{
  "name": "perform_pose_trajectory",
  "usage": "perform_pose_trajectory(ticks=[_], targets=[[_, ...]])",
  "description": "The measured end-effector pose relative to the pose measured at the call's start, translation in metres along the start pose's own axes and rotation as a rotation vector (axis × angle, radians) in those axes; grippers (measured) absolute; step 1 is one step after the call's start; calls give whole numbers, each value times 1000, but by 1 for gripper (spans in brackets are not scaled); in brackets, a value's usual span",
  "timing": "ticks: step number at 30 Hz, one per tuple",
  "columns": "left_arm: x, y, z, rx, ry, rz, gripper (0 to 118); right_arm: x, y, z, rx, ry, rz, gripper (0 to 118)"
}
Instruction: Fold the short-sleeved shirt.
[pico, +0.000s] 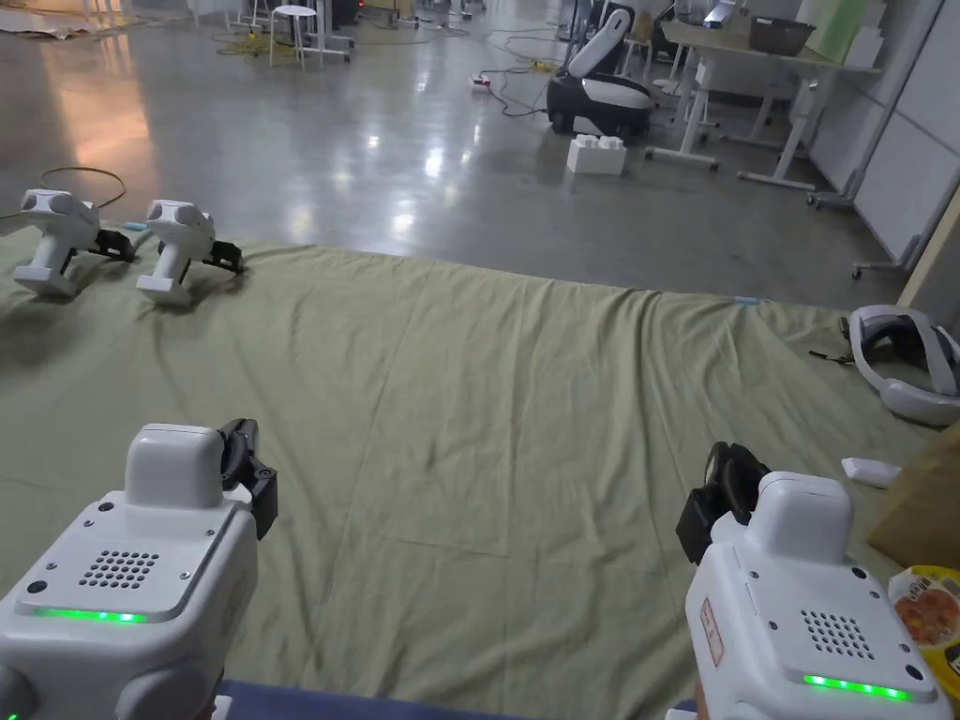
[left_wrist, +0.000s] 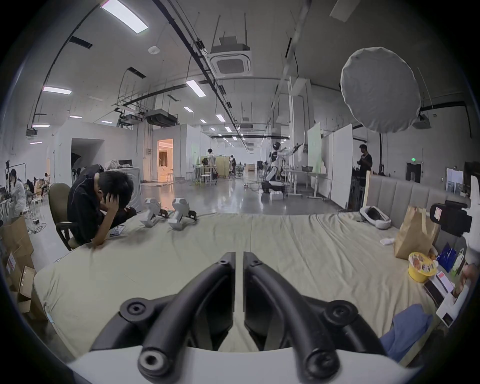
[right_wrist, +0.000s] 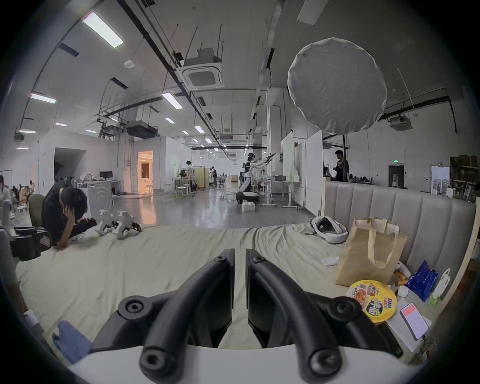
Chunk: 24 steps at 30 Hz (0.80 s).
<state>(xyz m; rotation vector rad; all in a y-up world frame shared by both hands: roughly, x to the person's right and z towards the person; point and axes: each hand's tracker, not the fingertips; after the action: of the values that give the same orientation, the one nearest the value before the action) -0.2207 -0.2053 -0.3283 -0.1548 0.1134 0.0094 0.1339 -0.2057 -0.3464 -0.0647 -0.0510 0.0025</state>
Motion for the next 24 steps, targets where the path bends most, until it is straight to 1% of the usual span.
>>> perform_pose_trajectory(ticks=[1, 4, 7, 11, 16, 20, 22, 24], targets=[[1, 2, 4, 21, 4, -2, 3, -2, 0, 2, 17, -15, 0, 8], [-3, 6, 14, 65, 6, 8, 2, -5, 1, 7, 42, -19, 8, 6], [-8, 8, 20, 84, -1, 26, 2, -5, 2, 12, 49, -17, 3, 6], [-23, 7, 25, 63, 12, 42, 2, -9, 0, 12, 40, -10, 33, 6], [-68, -15, 24, -126, -10, 67, 2, -9, -6, 8, -5, 13, 32, 6], [-118, -39, 17, -333, -84, 120, 2, -12, -12, 3, -32, 25, 44, 6], [-145, -55, 10, -457, -135, 192, 2, -15, -15, -1, -51, 36, 48, 6], [-169, -74, 4, -521, -228, 283, 2, -18, -18, -3, -70, 48, 47, 6]])
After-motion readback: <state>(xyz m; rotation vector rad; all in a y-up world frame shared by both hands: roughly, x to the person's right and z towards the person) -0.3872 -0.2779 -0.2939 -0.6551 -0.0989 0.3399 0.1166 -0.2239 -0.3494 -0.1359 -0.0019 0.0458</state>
